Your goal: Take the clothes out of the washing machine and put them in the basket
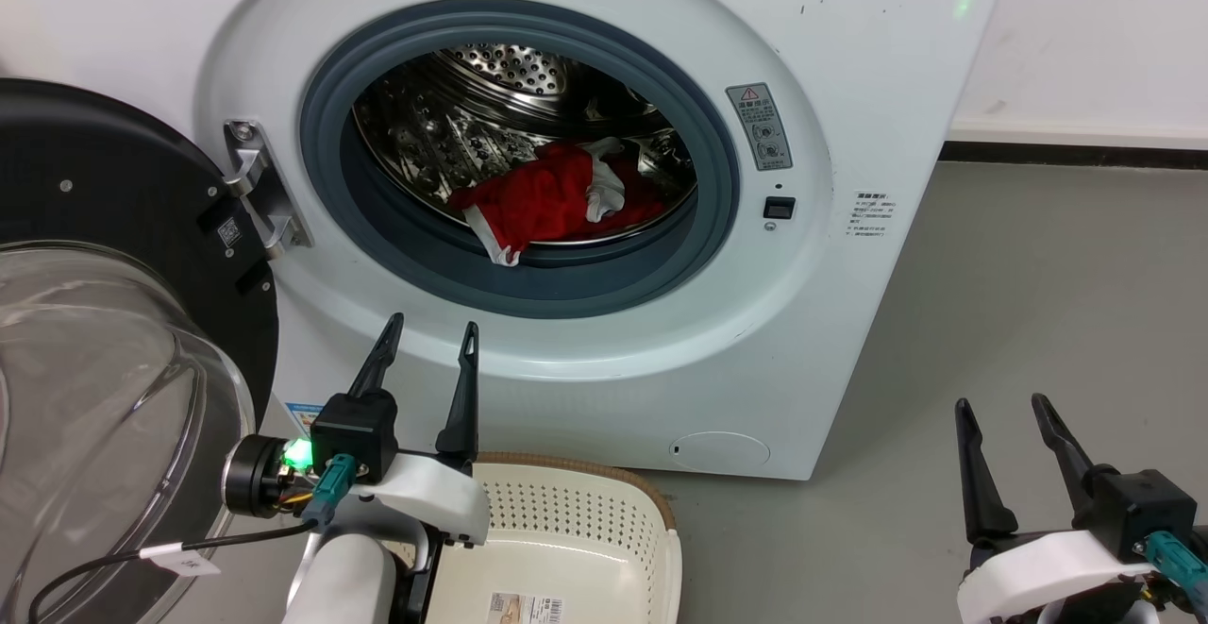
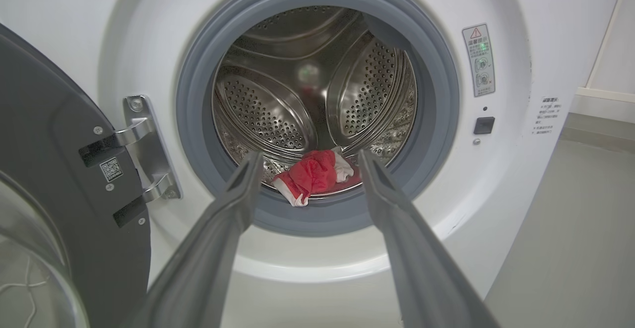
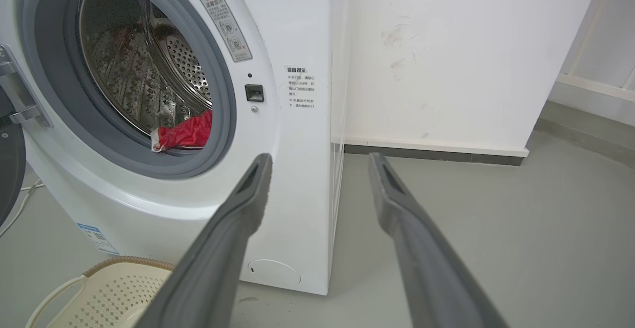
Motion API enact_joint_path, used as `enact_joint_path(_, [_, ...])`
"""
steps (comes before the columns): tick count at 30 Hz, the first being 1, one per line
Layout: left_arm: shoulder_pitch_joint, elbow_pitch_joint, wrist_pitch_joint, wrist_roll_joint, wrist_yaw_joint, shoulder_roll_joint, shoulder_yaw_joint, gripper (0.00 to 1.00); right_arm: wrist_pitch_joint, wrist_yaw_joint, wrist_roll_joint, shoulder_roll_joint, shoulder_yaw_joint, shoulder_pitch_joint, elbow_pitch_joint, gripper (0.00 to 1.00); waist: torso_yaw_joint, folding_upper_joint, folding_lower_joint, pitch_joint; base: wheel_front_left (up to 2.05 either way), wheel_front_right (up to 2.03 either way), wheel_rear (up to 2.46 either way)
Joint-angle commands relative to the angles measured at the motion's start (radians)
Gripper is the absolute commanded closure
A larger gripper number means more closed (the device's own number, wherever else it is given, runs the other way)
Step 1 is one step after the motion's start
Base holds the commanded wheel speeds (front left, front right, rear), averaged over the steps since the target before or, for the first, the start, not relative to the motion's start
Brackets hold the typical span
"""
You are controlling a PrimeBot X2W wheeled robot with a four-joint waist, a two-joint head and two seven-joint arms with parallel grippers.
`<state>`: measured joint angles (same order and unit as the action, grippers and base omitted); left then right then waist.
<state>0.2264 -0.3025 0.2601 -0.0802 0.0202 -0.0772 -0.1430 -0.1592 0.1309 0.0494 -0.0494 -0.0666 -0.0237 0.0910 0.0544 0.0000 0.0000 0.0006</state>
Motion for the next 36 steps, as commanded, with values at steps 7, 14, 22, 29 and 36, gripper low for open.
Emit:
enact_joint_path(7, [0.005,-0.010,0.006,0.011,0.006,0.008,0.011,0.00,-0.007,0.000,-0.003,-0.002,-0.001,-0.008,0.001,0.00,0.000,0.0000,0.0000,0.000,0.00,0.00,0.00])
enact_joint_path(14, [0.001,-0.020,0.006,0.014,0.011,0.011,0.021,0.00,-0.008,0.000,0.002,-0.002,-0.002,-0.010,0.002,0.00,0.001,0.0000,0.0000,0.001,0.00,0.00,0.00])
enact_joint_path(22, [0.026,-0.028,0.006,0.023,0.010,0.015,0.023,0.00,0.002,0.000,0.002,-0.001,-0.004,0.004,-0.021,0.00,0.000,0.0000,0.0000,0.020,0.00,0.00,0.00])
enact_joint_path(29, [0.139,-0.077,0.006,0.036,-0.003,0.015,0.031,0.00,0.022,0.000,-0.008,-0.001,0.003,0.042,-0.107,0.00,-0.020,0.0000,0.0000,0.118,0.00,0.00,0.00])
enact_joint_path(36, [0.335,-0.192,0.006,0.054,-0.012,-0.003,0.040,0.00,0.031,0.000,-0.004,-0.001,0.028,0.102,-0.184,0.00,-0.072,0.0000,0.0000,0.278,0.00,0.00,0.00])
